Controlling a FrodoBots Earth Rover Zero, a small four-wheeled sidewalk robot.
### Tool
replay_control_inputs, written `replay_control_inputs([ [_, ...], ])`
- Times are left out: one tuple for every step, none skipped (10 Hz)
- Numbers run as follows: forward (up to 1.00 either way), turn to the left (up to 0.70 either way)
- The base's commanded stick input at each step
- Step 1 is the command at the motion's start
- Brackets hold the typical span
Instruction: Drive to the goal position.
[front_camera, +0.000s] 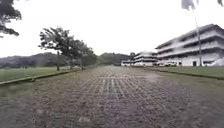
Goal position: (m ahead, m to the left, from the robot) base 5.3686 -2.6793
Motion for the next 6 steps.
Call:
replay_control_inputs([
  [0.7,0.0],
  [0.7,0.0],
  [0.7,0.0],
  [0.7,0.0],
  [0.7,0.0],
  [0.7,0.0],
])
